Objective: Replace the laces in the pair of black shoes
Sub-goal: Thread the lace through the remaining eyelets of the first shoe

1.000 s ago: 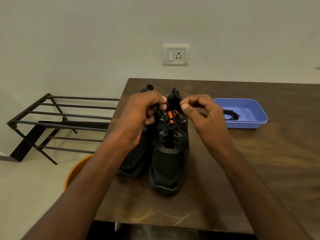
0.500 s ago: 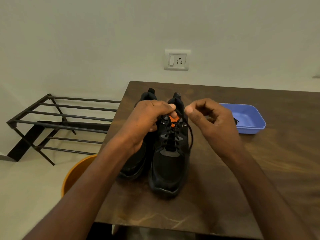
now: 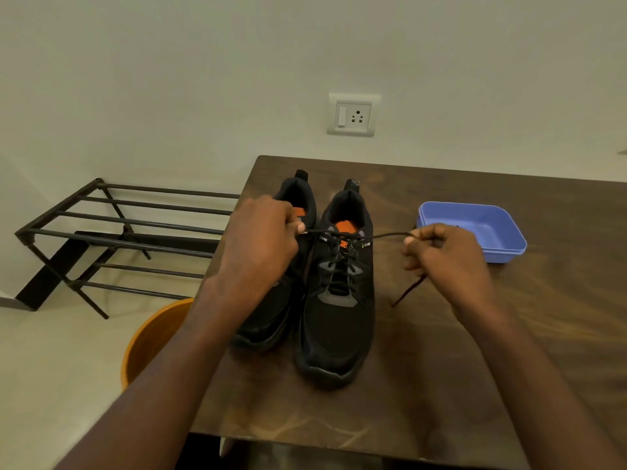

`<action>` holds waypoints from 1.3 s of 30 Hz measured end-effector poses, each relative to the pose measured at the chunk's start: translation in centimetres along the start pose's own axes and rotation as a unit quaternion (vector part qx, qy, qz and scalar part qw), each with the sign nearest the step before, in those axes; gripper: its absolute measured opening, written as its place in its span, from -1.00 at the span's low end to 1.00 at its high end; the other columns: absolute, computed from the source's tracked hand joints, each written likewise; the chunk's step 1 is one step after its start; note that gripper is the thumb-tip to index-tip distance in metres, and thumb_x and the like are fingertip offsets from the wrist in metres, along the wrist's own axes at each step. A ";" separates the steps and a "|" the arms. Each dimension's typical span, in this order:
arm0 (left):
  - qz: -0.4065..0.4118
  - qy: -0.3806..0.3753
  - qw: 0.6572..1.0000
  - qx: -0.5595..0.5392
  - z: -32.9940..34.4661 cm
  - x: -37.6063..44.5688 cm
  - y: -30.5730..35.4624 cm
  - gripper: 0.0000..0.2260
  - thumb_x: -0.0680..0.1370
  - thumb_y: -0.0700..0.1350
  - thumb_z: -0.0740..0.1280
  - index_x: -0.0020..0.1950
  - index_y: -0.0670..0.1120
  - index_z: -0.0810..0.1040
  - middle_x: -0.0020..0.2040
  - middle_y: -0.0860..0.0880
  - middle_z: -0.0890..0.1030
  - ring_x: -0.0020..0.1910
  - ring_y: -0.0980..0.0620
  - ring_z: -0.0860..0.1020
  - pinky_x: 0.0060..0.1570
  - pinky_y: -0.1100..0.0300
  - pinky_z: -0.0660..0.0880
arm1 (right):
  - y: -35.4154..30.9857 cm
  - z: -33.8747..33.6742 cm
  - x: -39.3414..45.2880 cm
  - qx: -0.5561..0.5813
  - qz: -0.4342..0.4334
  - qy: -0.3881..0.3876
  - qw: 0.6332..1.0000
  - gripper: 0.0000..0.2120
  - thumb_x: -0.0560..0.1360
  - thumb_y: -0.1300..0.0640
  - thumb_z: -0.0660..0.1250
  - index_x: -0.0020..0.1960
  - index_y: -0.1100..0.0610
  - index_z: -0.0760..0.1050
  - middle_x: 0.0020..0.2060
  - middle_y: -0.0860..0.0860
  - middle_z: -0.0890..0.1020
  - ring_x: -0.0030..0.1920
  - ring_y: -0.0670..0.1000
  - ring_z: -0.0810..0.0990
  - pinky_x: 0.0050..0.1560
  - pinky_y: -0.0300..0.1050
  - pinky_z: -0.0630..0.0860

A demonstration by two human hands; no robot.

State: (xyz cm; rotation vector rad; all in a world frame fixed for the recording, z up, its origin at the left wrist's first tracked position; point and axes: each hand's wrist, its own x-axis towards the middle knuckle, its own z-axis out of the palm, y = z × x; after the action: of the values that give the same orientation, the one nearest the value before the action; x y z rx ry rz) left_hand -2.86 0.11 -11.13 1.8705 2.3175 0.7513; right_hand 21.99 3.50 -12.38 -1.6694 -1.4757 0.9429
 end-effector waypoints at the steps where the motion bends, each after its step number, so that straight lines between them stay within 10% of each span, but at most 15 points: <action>1: 0.011 0.001 1.000 0.014 0.1 -0.2 0.2 -0.90 0.63 0.03 0.41 0.05 0.04 0.68 -0.04 0.04 0.58 -0.07 0.06 0.55 0.12 0.05 0.49 | 0.0 0.3 -0.1 0.017 0.011 -0.039 0.999 -0.82 0.59 0.13 0.44 0.18 0.06 0.57 -0.03 0.02 0.72 -0.15 -0.02 0.74 0.10 0.09 0.66; 7: 0.090 -0.009 0.995 0.041 0.3 -0.8 1.7 -0.77 0.61 0.07 0.40 0.26 0.16 0.56 0.20 0.16 0.58 0.32 0.08 0.45 0.41 -0.06 -0.05 | -0.6 3.0 -0.5 -0.018 -0.110 -0.077 0.991 -0.51 0.43 -0.01 0.59 0.30 -0.05 0.50 0.05 -0.08 0.63 0.02 -0.12 0.64 -0.01 -0.18 0.59; 13: 0.094 -0.032 0.993 -0.064 2.1 -0.7 1.9 -0.85 0.59 -0.03 0.44 0.15 0.11 0.62 0.01 0.13 0.64 0.12 0.10 0.57 0.39 -0.06 0.30 | -0.8 4.3 -0.7 -0.065 -0.196 -0.048 0.977 -0.50 0.41 0.05 0.61 0.29 -0.07 0.53 -0.05 -0.07 0.61 -0.09 -0.05 0.63 -0.09 -0.10 0.64; 17: 0.098 0.014 0.993 -0.072 2.1 -0.6 1.0 -0.95 0.60 0.01 0.43 -0.06 0.12 0.64 -0.12 0.14 0.64 -0.03 0.15 0.55 0.20 0.00 0.21 | -0.4 3.8 -0.4 -0.054 -0.206 -0.025 0.977 -0.91 0.49 0.12 0.53 -0.05 -0.03 0.68 -0.21 -0.14 0.68 -0.14 -0.14 0.64 -0.02 -0.04 0.63; 22: 0.106 0.014 0.989 -0.106 2.9 -0.4 0.3 -0.92 0.60 0.04 0.43 -0.09 0.11 0.63 -0.21 0.16 0.64 -0.11 0.18 0.57 0.21 -0.03 0.30 | -0.7 3.5 -0.8 -0.033 -0.229 -0.093 0.968 -0.84 0.45 0.00 0.55 0.00 -0.13 0.64 -0.22 -0.14 0.70 -0.17 -0.17 0.66 -0.15 -0.32 0.59; 31: 0.076 0.019 0.991 -0.109 2.0 -0.4 0.0 -0.88 0.59 -0.06 0.44 -0.14 0.09 0.63 -0.29 0.14 0.61 -0.20 0.12 0.59 0.12 -0.14 0.55 | -0.5 3.4 -0.5 -0.027 -0.130 0.042 0.990 -0.83 0.57 0.04 0.46 -0.20 0.00 0.66 -0.41 -0.08 0.68 -0.36 -0.13 0.67 -0.12 -0.07 0.66; 39: 0.036 -0.039 0.972 -0.227 1.4 -0.7 0.8 -0.96 0.62 -0.06 0.43 0.06 0.07 0.64 -0.22 0.06 0.67 -0.25 0.14 0.65 -0.17 0.18 0.64 | -2.4 2.3 -2.2 0.092 -0.154 -0.134 0.975 -0.83 0.67 0.22 0.29 0.05 0.13 0.67 -0.24 0.05 0.73 -0.24 -0.02 0.70 -0.24 -0.23 0.60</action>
State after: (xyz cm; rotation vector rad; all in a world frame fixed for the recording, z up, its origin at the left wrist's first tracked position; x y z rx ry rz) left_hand -1.42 0.02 -12.23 1.7416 1.8357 1.0845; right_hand 18.61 1.61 -11.27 -1.1723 -1.7056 1.1219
